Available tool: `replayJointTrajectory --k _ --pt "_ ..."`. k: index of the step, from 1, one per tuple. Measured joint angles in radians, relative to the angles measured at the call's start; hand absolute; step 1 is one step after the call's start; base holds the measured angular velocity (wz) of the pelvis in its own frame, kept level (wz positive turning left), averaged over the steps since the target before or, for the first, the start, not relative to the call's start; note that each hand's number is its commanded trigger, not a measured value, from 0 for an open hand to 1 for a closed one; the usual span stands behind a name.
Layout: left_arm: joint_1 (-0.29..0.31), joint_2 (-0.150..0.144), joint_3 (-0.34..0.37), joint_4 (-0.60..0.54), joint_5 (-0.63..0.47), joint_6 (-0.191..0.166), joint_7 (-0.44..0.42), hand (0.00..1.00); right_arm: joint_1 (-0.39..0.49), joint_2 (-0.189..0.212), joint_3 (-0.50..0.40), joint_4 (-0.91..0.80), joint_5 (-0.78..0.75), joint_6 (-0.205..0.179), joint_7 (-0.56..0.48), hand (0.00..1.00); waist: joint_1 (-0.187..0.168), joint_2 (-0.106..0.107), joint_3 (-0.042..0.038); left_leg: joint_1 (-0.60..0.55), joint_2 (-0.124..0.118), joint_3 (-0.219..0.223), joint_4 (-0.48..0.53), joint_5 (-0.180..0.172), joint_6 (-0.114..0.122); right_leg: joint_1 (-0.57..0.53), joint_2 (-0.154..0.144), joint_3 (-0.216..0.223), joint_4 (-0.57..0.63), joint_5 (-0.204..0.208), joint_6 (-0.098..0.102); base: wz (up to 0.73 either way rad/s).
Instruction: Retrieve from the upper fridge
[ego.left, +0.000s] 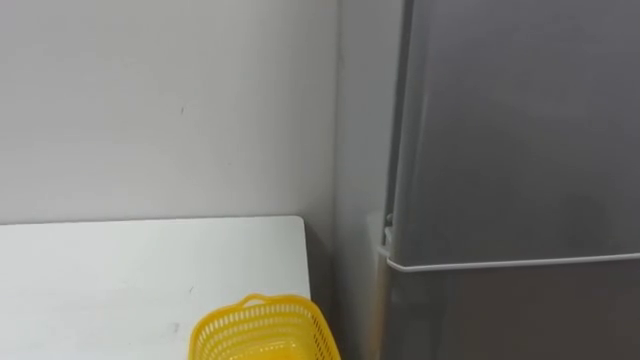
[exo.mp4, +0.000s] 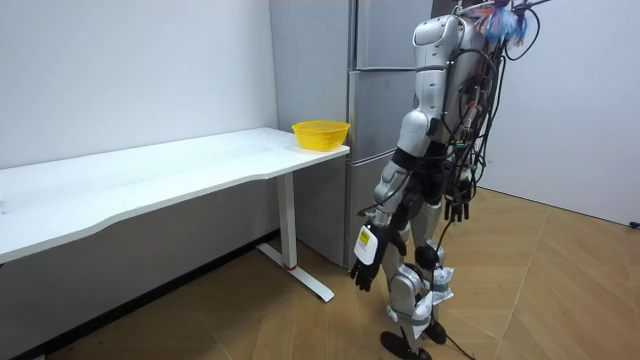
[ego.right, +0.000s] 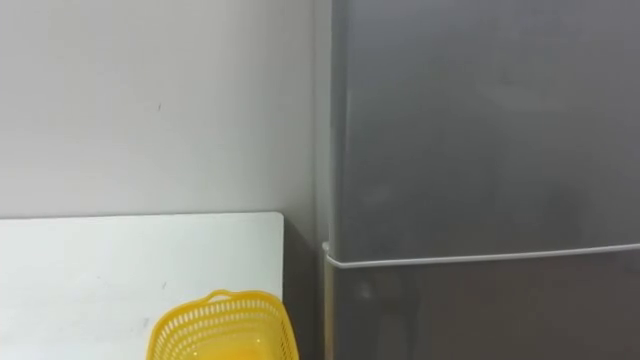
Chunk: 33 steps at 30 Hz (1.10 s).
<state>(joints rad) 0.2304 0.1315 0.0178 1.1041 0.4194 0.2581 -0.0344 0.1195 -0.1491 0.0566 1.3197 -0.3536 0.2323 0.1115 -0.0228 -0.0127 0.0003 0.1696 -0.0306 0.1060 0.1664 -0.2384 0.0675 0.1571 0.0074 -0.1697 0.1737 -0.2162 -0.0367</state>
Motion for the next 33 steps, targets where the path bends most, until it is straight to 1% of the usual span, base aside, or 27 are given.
replayJointTrajectory --k 2,5,7,8,10,11,13,14,16,17,18,19,20,21,22,23,25,26,28,29,30,31,32,33 --pt "-0.009 -0.001 0.005 0.014 -0.028 -0.001 0.011 0.00 0.000 0.000 0.000 0.001 0.012 0.000 0.000 0.00 0.000 0.000 0.0001 -0.001 0.000 -0.001 0.000 0.000 0.000 0.000 -0.001 -0.003 -0.001 0.000 0.000 0.00" --pt "-0.011 -0.008 0.053 0.017 -0.090 -0.002 0.043 0.00 -0.001 0.000 -0.006 -0.001 0.015 0.000 -0.006 0.00 0.003 0.001 -0.0005 -0.001 0.000 -0.001 0.000 0.000 0.000 0.000 -0.003 -0.010 -0.002 0.000 0.000 0.00" --pt "-0.010 -0.011 0.112 0.015 -0.172 -0.005 0.072 0.00 -0.002 0.000 -0.020 -0.001 0.014 0.000 -0.014 0.00 0.005 0.002 -0.0012 -0.001 0.000 -0.001 0.001 0.000 0.000 -0.001 -0.004 -0.011 -0.002 0.000 0.000 0.00" --pt "-0.010 -0.011 0.123 0.015 -0.198 -0.006 0.084 0.00 -0.002 0.000 -0.020 -0.002 0.015 0.000 -0.018 0.00 0.006 0.003 -0.0015 -0.001 0.000 -0.001 0.000 0.000 0.000 -0.001 -0.004 -0.011 -0.002 0.000 0.000 0.00" --pt "-0.009 -0.011 0.164 0.017 -0.326 -0.007 0.127 0.00 -0.006 0.000 -0.024 0.001 0.012 0.000 -0.036 0.00 0.007 0.006 -0.0026 -0.001 0.000 -0.001 0.000 0.000 0.000 -0.001 -0.004 -0.011 -0.001 0.000 0.000 0.00" --pt "-0.009 -0.011 0.178 0.017 -0.363 -0.009 0.140 0.00 -0.010 0.000 -0.031 0.005 0.013 0.000 -0.037 0.00 0.007 0.006 -0.0023 0.000 0.000 -0.001 0.000 0.000 0.000 -0.001 -0.004 -0.011 -0.001 0.000 0.000 0.00" --pt "-0.008 -0.011 0.229 0.016 -0.502 -0.027 0.195 0.00 -0.020 -0.001 -0.046 0.012 0.020 -0.001 -0.037 0.00 0.007 0.007 -0.0020 0.000 0.000 -0.003 0.001 0.000 0.000 0.001 -0.004 -0.012 -0.002 0.000 0.000 0.00" --pt "-0.009 -0.011 0.246 0.016 -0.532 -0.032 0.207 0.00 -0.021 -0.001 -0.051 0.011 0.025 -0.001 -0.037 0.00 0.008 0.007 -0.0020 0.000 0.000 -0.003 0.001 0.000 0.000 0.001 -0.004 -0.012 -0.002 0.000 0.000 0.00" --pt "-0.013 -0.010 0.312 0.003 -0.693 -0.046 0.271 0.00 -0.020 -0.003 -0.059 0.005 0.039 -0.002 -0.044 0.00 0.018 0.008 -0.0020 0.000 0.000 -0.003 0.001 0.000 0.000 0.001 -0.004 -0.014 -0.001 0.000 0.000 0.00" --pt "-0.015 -0.010 0.331 -0.008 -0.732 -0.047 0.289 0.00 -0.019 -0.003 -0.059 0.004 0.042 -0.004 -0.046 0.00 0.024 0.008 -0.0018 0.000 0.000 -0.003 0.002 0.000 0.000 0.001 -0.004 -0.013 0.000 0.000 0.000 0.00" --pt "-0.019 -0.010 0.366 -0.034 -0.790 -0.055 0.322 0.00 -0.016 -0.003 -0.059 0.004 0.042 -0.007 -0.050 0.00 0.036 0.008 -0.0018 0.002 0.000 -0.003 0.001 0.000 0.000 0.002 -0.004 -0.014 0.002 0.000 0.000 0.00" --pt "-0.019 -0.010 0.391 -0.064 -0.844 -0.073 0.354 0.00 -0.016 -0.003 -0.060 0.004 0.042 -0.015 -0.054 0.00 0.049 0.009 -0.0018 0.003 0.000 -0.003 0.001 0.000 0.000 0.002 -0.004 -0.013 0.005 0.000 0.000 0.00" --pt "-0.020 -0.009 0.402 -0.079 -0.869 -0.081 0.369 0.00 -0.015 -0.004 -0.061 0.004 0.043 -0.019 -0.055 0.00 0.054 0.009 -0.0017 0.004 0.000 -0.003 0.001 0.000 0.000 0.002 -0.004 -0.014 0.011 0.000 0.000 0.00" --pt "-0.022 -0.008 0.425 -0.110 -0.912 -0.100 0.399 0.00 -0.015 -0.004 -0.079 0.005 0.043 -0.028 -0.056 0.00 0.059 0.008 -0.0012 0.004 -0.001 -0.005 0.002 0.000 0.000 0.001 -0.005 -0.016 0.014 0.000 0.000 0.04" --pt "-0.023 -0.008 0.443 -0.137 -0.941 -0.116 0.433 0.00 -0.020 -0.006 -0.095 0.004 0.043 -0.036 -0.058 0.00 0.061 0.009 -0.0013 0.003 -0.001 -0.007 0.001 0.000 0.000 0.000 -0.006 -0.018 0.013 0.000 -0.001 0.04" --pt "-0.023 -0.008 0.448 -0.154 -0.943 -0.121 0.453 0.00 -0.020 -0.007 -0.101 0.001 0.045 -0.038 -0.059 0.00 0.062 0.009 -0.0012 0.002 -0.001 -0.007 0.001 0.000 0.000 -0.001 -0.006 -0.018 0.012 -0.001 -0.001 0.00" --pt "-0.021 -0.007 0.452 -0.240 -0.981 -0.156 0.540 0.00 -0.017 -0.016 -0.100 -0.006 0.074 -0.053 -0.069 0.00 0.082 0.010 -0.0017 0.000 -0.001 -0.005 -0.001 0.000 0.000 -0.004 -0.006 -0.016 0.011 -0.001 -0.001 0.00" --pt "-0.021 -0.007 0.452 -0.260 -0.988 -0.166 0.559 0.00 -0.017 -0.019 -0.099 -0.006 0.081 -0.058 -0.070 0.00 0.085 0.010 -0.0018 -0.001 -0.001 -0.006 -0.001 0.000 0.000 -0.004 -0.006 -0.017 0.011 -0.001 -0.001 0.00" --pt "-0.020 -0.005 0.451 -0.315 -1.005 -0.209 0.631 0.00 -0.020 -0.024 -0.099 -0.006 0.088 -0.069 -0.076 0.00 0.086 0.012 -0.0031 -0.001 -0.002 -0.008 0.000 0.000 0.000 -0.004 -0.006 -0.020 0.012 -0.001 -0.001 0.00" --pt "-0.020 -0.005 0.451 -0.330 -1.004 -0.215 0.649 0.00 -0.021 -0.024 -0.099 -0.006 0.087 -0.070 -0.076 0.00 0.085 0.013 -0.0035 -0.001 -0.001 -0.008 0.000 0.000 0.000 -0.004 -0.006 -0.019 0.012 -0.001 -0.001 0.00" --pt "-0.019 -0.005 0.451 -0.374 -1.002 -0.218 0.686 0.00 -0.020 -0.023 -0.099 -0.006 0.085 -0.075 -0.076 0.00 0.085 0.020 -0.0079 -0.003 -0.001 -0.010 0.002 0.000 0.000 -0.004 -0.006 -0.019 0.012 -0.001 -0.001 0.05" --pt "-0.016 -0.006 0.451 -0.430 -0.998 -0.224 0.724 0.00 -0.020 -0.023 -0.101 -0.009 0.086 -0.083 -0.077 0.00 0.085 0.018 -0.0080 -0.005 -0.002 -0.013 0.002 0.000 0.000 -0.005 -0.006 -0.021 0.012 -0.001 -0.001 0.05" --pt "-0.014 -0.006 0.451 -0.458 -0.996 -0.232 0.742 0.00 -0.019 -0.023 -0.101 -0.013 0.085 -0.088 -0.079 0.00 0.084 0.017 -0.0082 -0.006 -0.002 -0.014 0.003 0.000 0.000 -0.005 -0.006 -0.021 0.013 -0.001 -0.001 0.05" --pt "-0.012 -0.006 0.451 -0.512 -0.995 -0.257 0.778 0.00 -0.016 -0.024 -0.101 -0.022 0.085 -0.094 -0.086 0.00 0.084 0.017 -0.0088 -0.008 -0.002 -0.015 0.005 0.000 0.000 -0.007 -0.006 -0.022 0.015 -0.001 -0.001 0.00"
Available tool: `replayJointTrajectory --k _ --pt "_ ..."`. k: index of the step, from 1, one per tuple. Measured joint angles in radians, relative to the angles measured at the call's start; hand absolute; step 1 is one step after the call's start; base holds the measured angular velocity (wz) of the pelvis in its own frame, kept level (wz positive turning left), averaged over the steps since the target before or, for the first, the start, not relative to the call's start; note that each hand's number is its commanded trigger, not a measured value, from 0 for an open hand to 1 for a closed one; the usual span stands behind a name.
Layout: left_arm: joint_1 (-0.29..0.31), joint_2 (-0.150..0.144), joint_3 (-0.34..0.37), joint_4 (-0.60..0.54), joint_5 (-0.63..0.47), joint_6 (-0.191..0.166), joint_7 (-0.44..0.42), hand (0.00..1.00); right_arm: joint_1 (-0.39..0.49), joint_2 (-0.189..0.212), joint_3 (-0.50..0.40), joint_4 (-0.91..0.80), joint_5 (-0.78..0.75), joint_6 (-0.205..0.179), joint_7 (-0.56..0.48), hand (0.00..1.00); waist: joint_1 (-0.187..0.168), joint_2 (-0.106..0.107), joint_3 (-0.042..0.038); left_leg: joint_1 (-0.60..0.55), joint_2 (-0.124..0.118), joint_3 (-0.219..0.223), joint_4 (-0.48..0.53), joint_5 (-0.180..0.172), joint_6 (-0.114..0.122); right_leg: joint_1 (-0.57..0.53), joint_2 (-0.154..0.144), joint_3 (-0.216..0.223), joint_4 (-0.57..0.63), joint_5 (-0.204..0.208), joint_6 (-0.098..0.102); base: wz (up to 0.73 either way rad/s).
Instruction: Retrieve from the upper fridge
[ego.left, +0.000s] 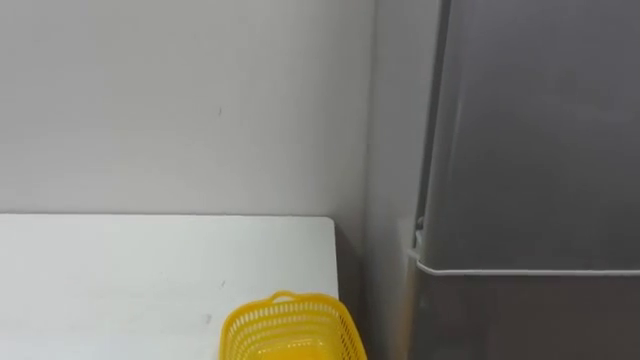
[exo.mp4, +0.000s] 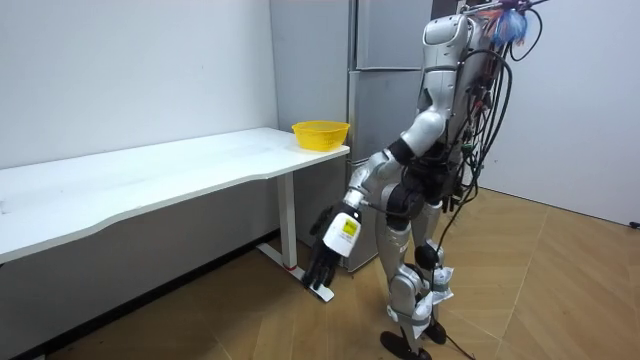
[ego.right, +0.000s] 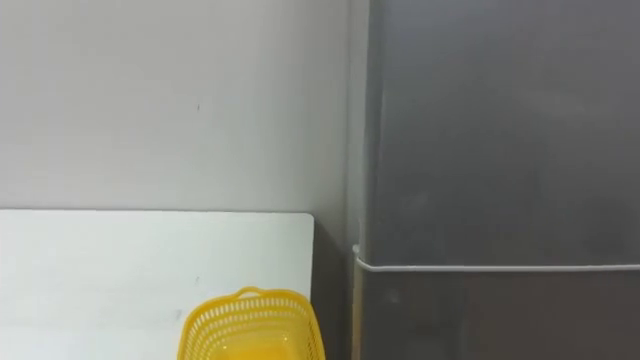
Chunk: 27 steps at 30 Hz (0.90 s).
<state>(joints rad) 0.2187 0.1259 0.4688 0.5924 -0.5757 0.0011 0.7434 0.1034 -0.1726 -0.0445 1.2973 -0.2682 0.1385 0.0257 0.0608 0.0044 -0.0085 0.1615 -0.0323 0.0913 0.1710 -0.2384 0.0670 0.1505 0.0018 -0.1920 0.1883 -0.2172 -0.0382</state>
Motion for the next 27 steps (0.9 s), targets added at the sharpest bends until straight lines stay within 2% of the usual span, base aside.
replayJointTrajectory --k 1,3,5,7,8,9,10,12,13,14,18,21,22,23,24,27 --pt "0.001 0.001 0.000 -0.049 0.002 -0.026 0.029 0.00 0.007 0.000 -0.009 -0.015 -0.006 -0.010 -0.002 0.00 0.000 0.000 -0.0004 0.000 0.000 0.000 0.002 0.000 0.000 -0.001 0.000 0.000 0.001 0.000 0.000 0.00" --pt "0.002 0.002 0.000 -0.124 0.002 -0.047 0.069 0.00 0.010 0.000 -0.016 -0.025 -0.010 -0.020 -0.003 0.00 0.004 0.005 -0.0022 -0.001 -0.001 0.000 0.005 0.000 0.000 -0.002 0.000 0.001 0.001 0.000 0.000 0.00" --pt "0.001 0.002 -0.001 -0.225 0.016 -0.052 0.102 0.00 0.010 0.000 -0.016 -0.027 -0.009 -0.029 -0.002 0.00 0.002 0.004 -0.0034 -0.001 -0.001 -0.001 0.005 0.000 0.000 -0.009 0.000 0.000 0.000 0.000 0.000 0.00" --pt "-0.001 0.006 -0.002 -0.342 0.093 -0.072 0.128 0.00 0.009 -0.002 -0.017 -0.028 -0.010 -0.032 -0.001 0.00 0.002 0.004 -0.0036 -0.001 -0.001 -0.003 0.002 0.000 0.000 -0.010 0.000 0.000 0.001 0.000 0.000 0.00" --pt "-0.003 0.008 -0.002 -0.366 0.105 -0.077 0.133 0.00 0.009 -0.003 -0.017 -0.025 -0.010 -0.034 -0.001 0.00 0.000 0.005 -0.0036 -0.001 -0.001 -0.003 0.002 0.000 0.000 -0.010 0.000 0.000 0.000 0.000 0.000 0.00" --pt "-0.004 0.009 -0.002 -0.439 0.109 -0.077 0.145 0.00 0.009 -0.001 -0.020 -0.020 -0.011 -0.039 -0.001 0.00 -0.004 0.005 -0.0032 -0.002 -0.001 -0.004 0.002 0.000 0.000 -0.009 0.000 -0.001 0.000 0.000 0.000 0.04" --pt "-0.004 0.008 -0.003 -0.529 0.122 -0.077 0.147 0.00 0.012 0.000 -0.020 -0.013 -0.011 -0.044 0.000 0.00 -0.004 0.002 -0.0018 -0.007 -0.002 -0.008 0.002 0.000 0.000 -0.006 0.000 -0.003 0.001 0.000 0.000 0.07" --pt "-0.005 0.010 -0.003 -0.638 0.155 -0.088 0.136 0.00 0.020 0.000 -0.020 -0.012 -0.008 -0.044 0.002 0.00 -0.006 0.002 -0.0017 -0.006 -0.002 -0.011 0.004 0.000 0.000 -0.002 -0.001 -0.005 0.000 0.000 0.000 0.07" --pt "-0.007 0.015 -0.006 -0.698 0.166 -0.097 0.122 0.00 0.023 0.000 -0.020 -0.012 -0.008 -0.044 0.008 0.00 -0.016 -0.002 0.0016 -0.009 -0.002 -0.014 0.007 0.000 0.000 -0.002 -0.001 -0.008 0.000 0.000 0.000 0.08" --pt "-0.009 0.018 -0.009 -0.723 0.176 -0.097 0.114 0.00 0.023 0.000 -0.020 -0.012 -0.008 -0.044 0.012 0.00 -0.022 0.004 -0.0002 -0.012 -0.002 -0.017 0.011 -0.001 0.000 -0.003 -0.001 -0.010 0.000 0.000 0.000 0.08" --pt "-0.024 0.037 -0.053 -0.861 0.195 -0.098 0.014 0.00 0.020 0.000 -0.019 -0.004 -0.011 -0.053 0.051 0.00 -0.040 0.001 0.0072 -0.025 -0.001 -0.020 0.015 -0.002 -0.002 -0.012 0.000 -0.013 -0.003 0.000 0.000 0.03" --pt "-0.036 0.046 -0.088 -0.971 0.196 -0.098 -0.072 0.00 0.014 0.005 -0.020 0.018 -0.011 -0.058 0.066 0.00 -0.064 0.004 0.0080 -0.037 -0.002 -0.023 0.020 -0.002 -0.002 -0.025 0.000 -0.013 -0.003 0.000 -0.001 0.02" --pt "-0.044 0.057 -0.116 -1.014 0.198 -0.101 -0.112 0.00 0.016 0.004 -0.021 0.018 -0.016 -0.063 0.073 0.00 -0.077 -0.007 0.0166 -0.043 -0.002 -0.024 0.025 -0.002 -0.002 -0.025 0.000 -0.012 -0.002 0.000 -0.001 0.06" --pt "-0.055 0.064 -0.130 -1.024 0.198 -0.107 -0.133 0.00 0.016 0.004 -0.021 0.018 -0.021 -0.062 0.078 0.00 -0.084 0.000 0.0142 -0.047 -0.002 -0.027 0.028 -0.002 -0.002 -0.026 0.000 -0.012 -0.001 0.000 -0.001 0.04" --pt "-0.090 0.078 -0.164 -1.025 0.203 -0.113 -0.181 0.00 0.015 0.002 -0.019 0.018 -0.036 -0.062 0.088 0.00 -0.087 0.000 0.0207 -0.048 -0.002 -0.026 0.028 -0.002 -0.002 -0.027 -0.001 -0.012 0.001 0.000 -0.001 0.00" --pt "-0.141 0.087 -0.247 -1.025 0.229 -0.105 -0.323 0.00 0.016 0.004 -0.019 0.013 -0.056 -0.060 0.102 0.00 -0.110 0.003 0.0205 -0.053 -0.002 -0.023 0.028 -0.002 -0.002 -0.034 -0.001 -0.010 -0.001 0.001 -0.001 -0.03"
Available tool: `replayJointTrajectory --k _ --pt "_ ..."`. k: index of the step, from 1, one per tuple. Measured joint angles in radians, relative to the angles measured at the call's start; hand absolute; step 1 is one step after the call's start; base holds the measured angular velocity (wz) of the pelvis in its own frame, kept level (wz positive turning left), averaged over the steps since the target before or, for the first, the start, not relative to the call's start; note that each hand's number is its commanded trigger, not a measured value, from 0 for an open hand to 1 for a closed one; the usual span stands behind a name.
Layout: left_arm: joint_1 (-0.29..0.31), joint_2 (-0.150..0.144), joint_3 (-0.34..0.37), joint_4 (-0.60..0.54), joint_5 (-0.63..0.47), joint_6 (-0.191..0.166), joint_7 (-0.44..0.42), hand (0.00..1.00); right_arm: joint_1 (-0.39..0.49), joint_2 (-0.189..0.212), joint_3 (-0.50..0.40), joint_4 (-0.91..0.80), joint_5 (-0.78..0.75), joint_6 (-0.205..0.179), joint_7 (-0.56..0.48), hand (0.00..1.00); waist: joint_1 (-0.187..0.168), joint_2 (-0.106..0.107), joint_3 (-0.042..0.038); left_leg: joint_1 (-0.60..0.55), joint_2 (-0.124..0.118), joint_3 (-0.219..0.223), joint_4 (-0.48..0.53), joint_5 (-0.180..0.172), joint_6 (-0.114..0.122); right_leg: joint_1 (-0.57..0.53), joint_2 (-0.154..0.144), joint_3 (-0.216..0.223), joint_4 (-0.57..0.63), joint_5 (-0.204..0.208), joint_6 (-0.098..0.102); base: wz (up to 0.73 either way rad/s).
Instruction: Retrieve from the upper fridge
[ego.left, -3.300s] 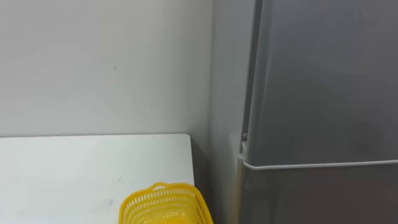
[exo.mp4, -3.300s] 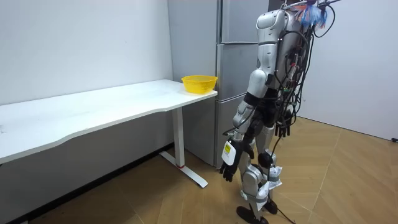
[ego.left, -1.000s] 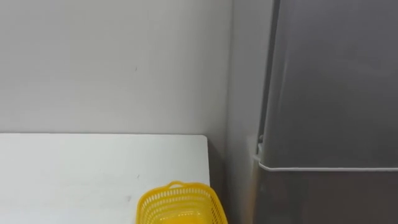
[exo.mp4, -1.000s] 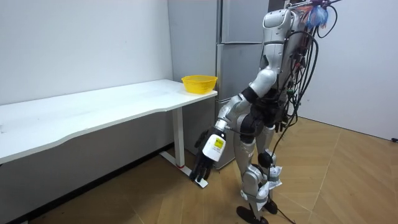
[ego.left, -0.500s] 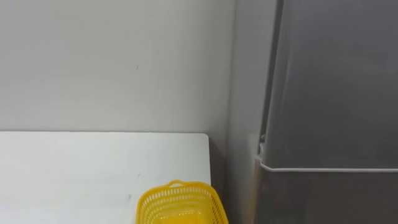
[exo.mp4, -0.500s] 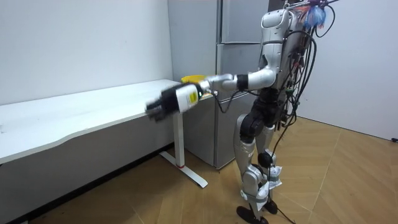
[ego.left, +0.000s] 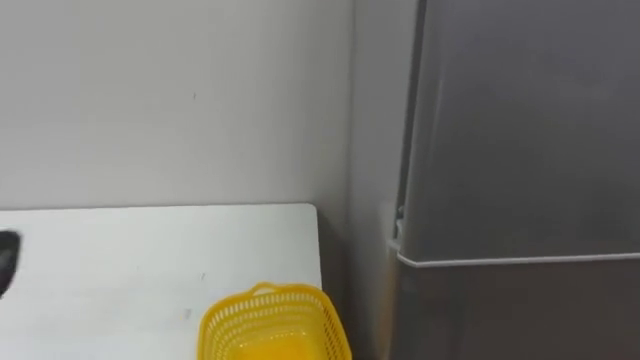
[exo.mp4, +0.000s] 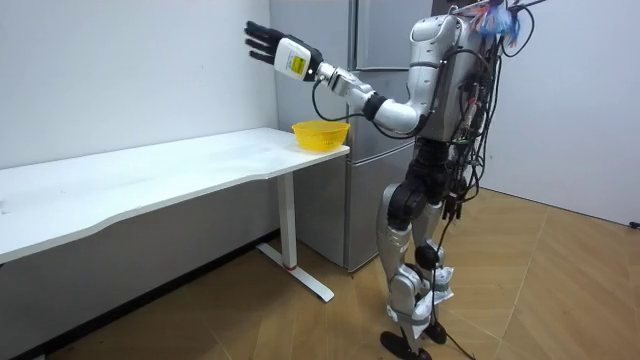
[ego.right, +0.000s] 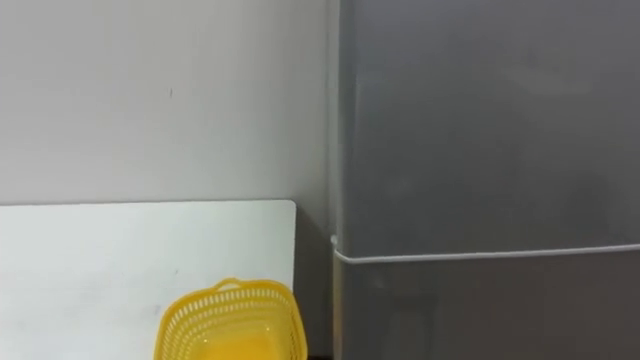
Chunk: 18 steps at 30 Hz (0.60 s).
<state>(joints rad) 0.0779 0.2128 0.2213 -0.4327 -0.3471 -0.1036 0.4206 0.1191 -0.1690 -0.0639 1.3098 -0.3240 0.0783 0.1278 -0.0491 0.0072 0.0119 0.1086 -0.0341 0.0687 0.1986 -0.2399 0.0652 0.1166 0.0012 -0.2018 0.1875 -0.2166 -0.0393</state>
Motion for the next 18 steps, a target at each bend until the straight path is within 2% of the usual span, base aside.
replayJointTrajectory --k 1,2,4,7,10,14,18 --pt "-0.011 0.001 -0.031 0.000 0.006 0.014 -0.056 0.00 -0.002 0.000 0.000 -0.003 0.000 0.005 0.006 0.00 -0.006 -0.003 -0.0020 -0.003 0.000 0.001 -0.001 0.000 0.000 -0.004 0.000 0.002 0.000 0.000 0.000 0.00" --pt "-0.018 0.001 -0.047 0.000 0.006 0.025 -0.080 0.00 -0.002 0.000 0.001 -0.008 0.001 0.008 0.008 0.00 -0.009 0.006 -0.0035 -0.005 0.000 0.002 -0.001 0.000 0.000 -0.006 0.001 0.004 0.000 0.000 0.000 -0.06" --pt "-0.047 0.003 -0.105 0.000 0.005 0.060 -0.169 0.00 -0.001 0.000 0.003 -0.021 0.000 0.010 0.012 0.00 -0.019 0.010 -0.0048 -0.012 0.001 0.009 -0.001 0.000 0.000 -0.018 0.001 0.007 0.001 0.001 -0.001 -0.08" --pt "-0.050 0.017 -0.150 0.000 0.004 0.080 -0.247 0.00 -0.010 -0.002 0.002 -0.022 -0.004 0.008 0.018 0.00 -0.044 0.015 -0.0055 -0.011 0.002 0.011 0.001 0.001 0.000 -0.013 0.000 0.008 -0.001 0.002 -0.002 -0.07" --pt "-0.058 0.029 -0.172 0.000 0.003 0.098 -0.319 0.00 -0.023 -0.004 0.003 -0.014 -0.018 0.008 0.028 0.00 -0.061 0.018 -0.0036 -0.011 0.003 0.015 0.000 0.001 0.000 -0.023 0.001 0.015 -0.001 0.002 -0.002 -0.05" --pt "-0.084 0.031 -0.188 0.000 -0.017 0.113 -0.417 0.00 -0.023 -0.007 0.004 0.000 -0.022 0.011 0.038 0.00 -0.062 0.023 -0.0059 -0.014 0.004 0.036 0.000 0.001 0.000 -0.030 0.001 0.025 0.000 0.002 -0.002 -0.10" --pt "-0.098 0.031 -0.196 0.000 -0.055 0.144 -0.506 0.00 -0.022 -0.007 0.005 0.006 -0.031 0.026 0.048 0.00 -0.066 0.028 -0.0088 -0.012 0.004 0.044 0.000 0.001 0.000 -0.031 0.001 0.037 0.002 0.002 -0.001 -0.08"
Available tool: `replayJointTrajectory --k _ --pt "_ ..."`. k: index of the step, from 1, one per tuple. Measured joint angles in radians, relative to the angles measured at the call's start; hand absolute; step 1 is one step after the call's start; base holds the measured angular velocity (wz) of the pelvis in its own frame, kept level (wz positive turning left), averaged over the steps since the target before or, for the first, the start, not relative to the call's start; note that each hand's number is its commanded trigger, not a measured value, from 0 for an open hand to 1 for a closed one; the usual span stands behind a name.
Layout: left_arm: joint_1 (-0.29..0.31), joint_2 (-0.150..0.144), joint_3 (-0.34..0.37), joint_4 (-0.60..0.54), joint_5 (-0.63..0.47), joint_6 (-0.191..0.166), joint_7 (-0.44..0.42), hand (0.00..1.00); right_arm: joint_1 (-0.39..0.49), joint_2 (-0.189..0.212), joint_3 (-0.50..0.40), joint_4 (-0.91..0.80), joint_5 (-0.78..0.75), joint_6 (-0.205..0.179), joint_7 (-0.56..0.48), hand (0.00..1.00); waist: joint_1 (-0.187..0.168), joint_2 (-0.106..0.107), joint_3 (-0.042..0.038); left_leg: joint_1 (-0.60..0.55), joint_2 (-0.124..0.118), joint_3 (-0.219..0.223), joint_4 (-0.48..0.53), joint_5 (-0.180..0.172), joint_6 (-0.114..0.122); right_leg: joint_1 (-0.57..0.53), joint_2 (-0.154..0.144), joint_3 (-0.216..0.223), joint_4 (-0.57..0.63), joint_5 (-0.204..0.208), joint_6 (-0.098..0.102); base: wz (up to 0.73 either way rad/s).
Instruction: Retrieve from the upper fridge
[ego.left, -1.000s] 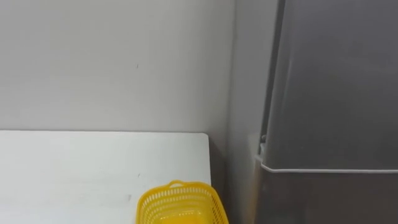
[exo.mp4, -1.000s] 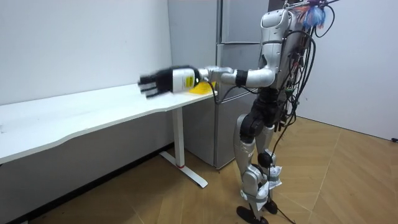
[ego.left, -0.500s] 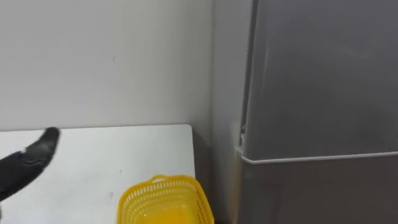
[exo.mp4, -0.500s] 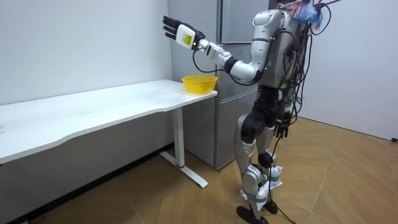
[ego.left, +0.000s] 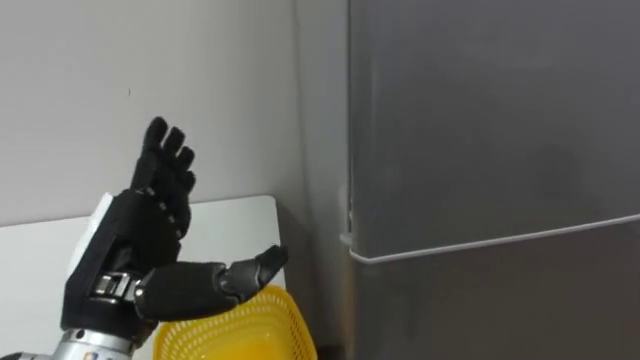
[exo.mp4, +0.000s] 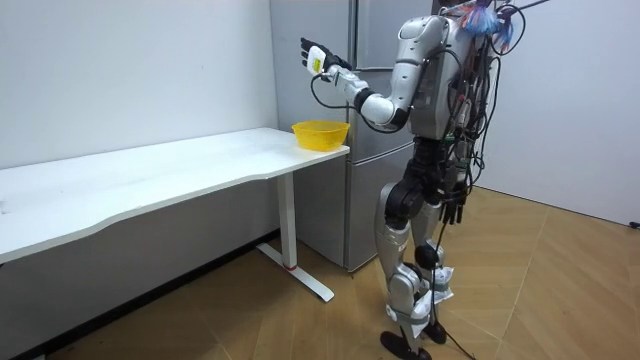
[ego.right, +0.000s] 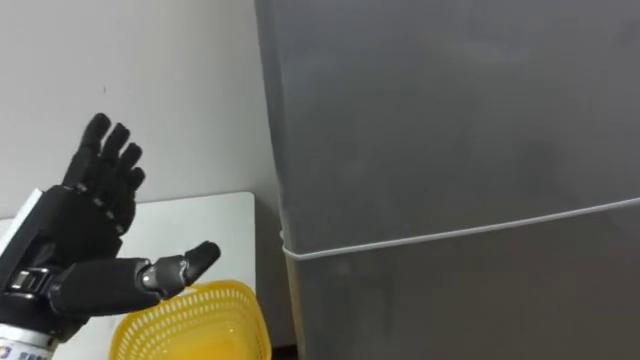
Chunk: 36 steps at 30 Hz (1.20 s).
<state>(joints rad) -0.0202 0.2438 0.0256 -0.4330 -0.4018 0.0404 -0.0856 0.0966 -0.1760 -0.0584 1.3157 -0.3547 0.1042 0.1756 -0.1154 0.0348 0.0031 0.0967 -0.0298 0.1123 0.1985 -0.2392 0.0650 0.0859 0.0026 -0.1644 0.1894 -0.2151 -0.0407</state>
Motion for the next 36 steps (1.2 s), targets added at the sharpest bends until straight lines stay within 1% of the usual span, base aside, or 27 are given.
replayJointTrajectory --k 1,6,7,8,10,11,12,14,16,20,22,26,30,33,36 --pt "-0.003 0.000 -0.006 0.000 -0.001 0.006 -0.018 0.00 0.000 0.000 0.002 0.001 -0.001 0.004 0.001 0.00 -0.002 0.000 -0.0003 0.000 0.000 0.002 0.000 0.000 0.000 0.000 0.000 0.001 0.000 0.000 0.000 0.00" --pt "-0.011 0.000 -0.015 -0.002 -0.002 0.006 -0.064 0.00 0.000 -0.001 0.028 0.010 -0.004 0.017 0.000 0.00 -0.016 0.003 -0.0016 0.001 0.001 0.011 0.001 0.000 0.000 -0.002 0.000 0.004 -0.001 0.000 0.000 0.00" --pt "-0.012 0.000 -0.020 -0.006 -0.002 0.006 -0.069 0.00 -0.002 -0.003 0.031 0.011 -0.004 0.019 -0.001 0.00 -0.018 0.007 -0.0033 0.001 0.001 0.012 0.001 0.000 0.000 -0.002 0.001 0.006 -0.001 0.000 0.000 -0.04" --pt "-0.014 0.000 -0.023 -0.008 -0.002 0.006 -0.073 0.00 -0.002 -0.004 0.036 0.012 -0.003 0.019 -0.001 0.00 -0.018 0.009 -0.0027 0.002 0.001 0.014 0.001 0.000 0.000 -0.002 0.001 0.008 -0.001 0.000 0.000 -0.05" --pt "-0.041 0.000 -0.039 -0.008 -0.003 0.006 -0.089 0.00 -0.004 -0.010 0.038 0.016 -0.004 0.020 -0.001 0.00 -0.017 0.011 -0.0001 0.002 0.001 0.016 0.002 0.000 0.000 -0.002 0.000 0.009 -0.001 0.001 0.001 0.00" --pt "-0.047 0.000 -0.041 -0.008 -0.003 0.006 -0.094 0.00 -0.005 -0.011 0.038 0.017 -0.004 0.020 -0.001 0.00 -0.017 0.012 -0.0005 0.002 0.001 0.016 0.002 0.000 0.000 -0.002 0.000 0.010 -0.001 0.001 0.001 0.00" --pt "-0.058 0.000 -0.042 -0.008 -0.003 0.006 -0.102 0.00 -0.006 -0.013 0.039 0.017 -0.004 0.020 -0.003 0.00 -0.018 0.017 -0.0027 0.004 0.001 0.017 0.002 0.000 0.000 -0.002 0.000 0.011 0.000 0.001 0.001 -0.03" --pt "-0.072 0.000 -0.043 -0.008 -0.004 0.006 -0.106 0.00 -0.008 -0.013 0.038 0.017 -0.004 0.020 -0.008 0.00 -0.017 0.022 -0.0012 0.007 0.002 0.019 0.002 0.000 0.000 -0.001 0.001 0.012 0.000 0.001 0.001 -0.03" --pt "-0.076 0.000 -0.049 -0.008 -0.032 0.006 -0.116 0.00 -0.009 -0.016 0.039 0.017 -0.003 0.020 -0.011 0.00 -0.019 0.026 -0.0002 0.010 0.002 0.021 0.001 0.000 0.000 0.002 0.001 0.014 0.000 0.001 0.001 0.00" --pt "-0.077 0.001 -0.073 -0.009 -0.040 0.007 -0.139 0.00 -0.019 -0.024 0.040 0.036 -0.003 0.020 -0.011 0.00 -0.020 0.024 0.0013 0.011 0.002 0.022 0.001 0.000 0.000 0.001 0.001 0.016 0.000 0.001 0.001 0.00" --pt "-0.077 0.003 -0.091 -0.009 -0.040 0.007 -0.152 0.00 -0.032 -0.024 0.039 0.049 -0.004 0.020 -0.012 0.00 -0.024 0.020 0.0045 0.011 0.002 0.022 0.000 0.000 0.000 0.002 0.001 0.016 0.000 0.001 0.001 0.00" --pt "-0.077 0.006 -0.122 -0.009 -0.043 0.008 -0.173 0.00 -0.039 -0.024 0.039 0.050 -0.004 0.019 -0.012 0.00 -0.029 0.015 0.0074 0.010 0.002 0.018 -0.002 0.000 0.000 0.002 0.001 0.015 -0.003 0.001 0.001 0.00" --pt "-0.077 0.010 -0.140 -0.009 -0.042 0.028 -0.194 0.00 -0.052 -0.024 0.039 0.049 -0.004 0.020 -0.012 0.00 -0.045 0.014 0.0076 0.009 0.002 0.018 -0.001 0.000 0.000 0.001 0.002 0.016 -0.002 0.001 0.001 0.00" --pt "-0.078 0.011 -0.156 -0.009 -0.042 0.041 -0.214 0.00 -0.055 -0.024 0.042 0.046 -0.004 0.020 -0.011 0.00 -0.045 0.014 0.0077 0.010 0.002 0.018 -0.001 0.000 0.000 0.001 0.002 0.019 0.000 0.001 0.001 -0.01" --pt "-0.080 0.011 -0.161 -0.009 -0.044 0.042 -0.223 0.00 -0.061 -0.025 0.061 0.045 -0.003 0.020 -0.010 0.00 -0.048 0.010 0.0088 0.010 0.002 0.019 -0.001 0.000 0.000 0.001 0.002 0.020 -0.001 0.001 0.001 0.00"
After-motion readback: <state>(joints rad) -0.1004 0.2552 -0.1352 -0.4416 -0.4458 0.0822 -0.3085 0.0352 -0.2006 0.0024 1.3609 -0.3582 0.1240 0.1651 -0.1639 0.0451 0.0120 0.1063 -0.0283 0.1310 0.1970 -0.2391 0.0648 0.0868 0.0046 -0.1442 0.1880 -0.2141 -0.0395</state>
